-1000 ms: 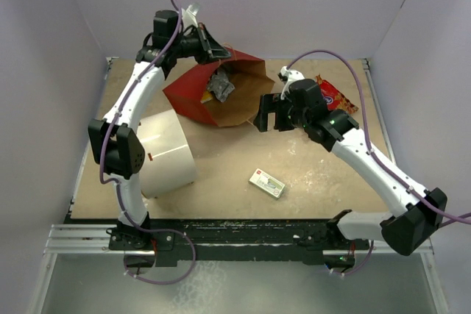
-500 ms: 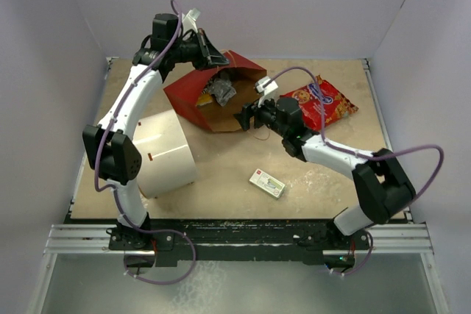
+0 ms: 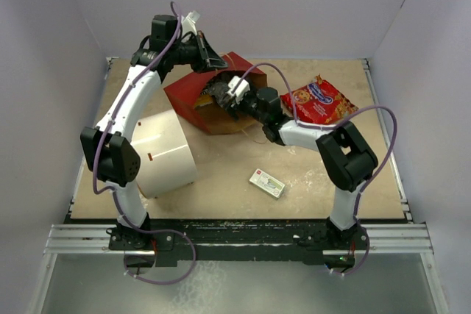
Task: Take the snacks out of the paper bag
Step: Take out the snack from the paper bag.
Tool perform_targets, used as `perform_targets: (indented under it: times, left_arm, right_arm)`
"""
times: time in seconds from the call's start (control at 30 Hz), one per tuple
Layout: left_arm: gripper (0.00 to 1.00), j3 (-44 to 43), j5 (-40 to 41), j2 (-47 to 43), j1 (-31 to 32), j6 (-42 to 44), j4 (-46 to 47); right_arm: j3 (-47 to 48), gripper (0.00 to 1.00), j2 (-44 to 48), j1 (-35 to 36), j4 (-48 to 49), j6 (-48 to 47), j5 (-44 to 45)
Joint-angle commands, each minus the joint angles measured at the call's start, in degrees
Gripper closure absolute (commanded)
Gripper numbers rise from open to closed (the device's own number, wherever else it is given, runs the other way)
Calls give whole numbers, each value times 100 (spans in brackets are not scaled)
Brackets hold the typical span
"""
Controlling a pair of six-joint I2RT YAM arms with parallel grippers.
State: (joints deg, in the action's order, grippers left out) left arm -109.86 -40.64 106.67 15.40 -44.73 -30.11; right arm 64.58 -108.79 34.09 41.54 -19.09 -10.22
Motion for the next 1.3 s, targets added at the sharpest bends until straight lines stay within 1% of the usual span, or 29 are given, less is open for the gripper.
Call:
perform_targets:
  times: [0.0,0.03,0.1,0.23,0.4,0.47,0.53,0.6,0.7,0.9,0.97,1.13,1.2,1.27]
  left_arm:
    - [100,28,-19,-400,-20,-161,132]
    - [100,24,-17,-395,-39,-177,143]
    - [100,-45,-25,-376,-111,-185,119]
    - [100,-154,-110,-335,-296,-217,35]
    - [100,-431,-295,-183,-388,-272,-63]
    - [100,-492,-381,-136,-390,-307,-57]
    - [100,-574,-417,-95,-398,-268,-121]
    - [100,-667,-417,-81,-421,-203,-229]
    - [100,-671,-446,-102,-447,-184,-267]
    - [100,-694,-507,-49,-514,-193,-289]
    - [100,-752,-515,-12,-533,-220,-284]
    - [100,-862,-505,68,-594,-246,-360]
    - [100,-845,-460,86,-622,-265,-385]
    - [100,-845,-460,112,-634,-309,-371]
  right_arm:
    - [622,17,-470,42,263,-612,237]
    - [680,13,-575,75,321,-687,400]
    - [793,10,-751,104,319,-895,493]
    - [1092,9,-1038,157,172,-1218,449]
    - [1548,9,-1392,276,78,-1161,465]
    - [1754,9,-1596,366,55,-1200,721]
    - [1993,9,-1843,444,48,-1291,1227]
    - [2265,10,-2063,469,-97,-1349,1545]
    - [2508,16,-2252,471,-222,-1400,1495]
    - [2837,22,-2547,445,-519,-1422,1499]
    - [2854,28,-2553,445,-500,-1323,1653]
    - [2721,46,-2366,449,-513,-1253,1602]
    - [2756,55,-2302,448,-589,-1228,1591]
    - [2795,69,-2205,442,-742,-1154,1533]
